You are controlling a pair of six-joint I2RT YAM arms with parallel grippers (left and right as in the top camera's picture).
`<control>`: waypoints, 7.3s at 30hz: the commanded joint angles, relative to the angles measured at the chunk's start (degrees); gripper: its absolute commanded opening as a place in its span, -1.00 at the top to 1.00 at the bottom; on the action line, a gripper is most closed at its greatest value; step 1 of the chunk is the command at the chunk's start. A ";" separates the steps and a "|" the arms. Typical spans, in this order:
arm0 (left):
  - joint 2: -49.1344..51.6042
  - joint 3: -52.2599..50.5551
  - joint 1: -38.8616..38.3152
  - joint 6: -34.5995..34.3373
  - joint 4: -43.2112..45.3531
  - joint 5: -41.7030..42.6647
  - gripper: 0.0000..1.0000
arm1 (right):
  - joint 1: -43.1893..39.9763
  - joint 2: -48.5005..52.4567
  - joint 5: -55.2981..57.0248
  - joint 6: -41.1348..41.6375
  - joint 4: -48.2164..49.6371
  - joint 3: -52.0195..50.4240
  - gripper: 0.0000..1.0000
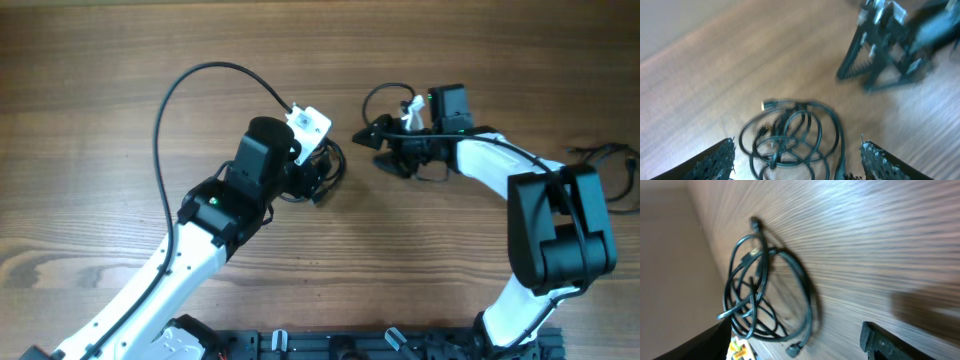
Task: Untangle cables
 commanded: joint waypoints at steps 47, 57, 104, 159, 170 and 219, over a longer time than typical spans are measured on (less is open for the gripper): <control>15.61 -0.11 23.26 1.90 0.83 41.00 0.92 | 13.20 -0.02 -10.21 19.93 26.86 -4.20 -0.54; 15.67 -0.22 22.62 2.60 0.81 42.32 0.92 | 15.37 -0.02 -7.69 28.44 36.28 -4.20 -0.48; -21.68 -0.20 62.31 -50.23 19.63 62.14 0.92 | 8.98 -0.02 35.47 7.58 5.53 -4.24 0.91; 19.87 -0.22 27.32 -35.85 -11.23 -1.51 0.56 | 7.61 -0.02 14.40 -8.46 9.57 -4.24 0.91; 15.12 -0.04 32.04 -34.75 -13.18 3.85 0.69 | 7.61 -0.02 17.97 -8.72 8.13 -4.24 0.91; 22.32 -0.68 15.56 -43.85 1.22 7.48 0.39 | 7.63 -0.02 16.46 -11.06 6.64 -4.24 0.91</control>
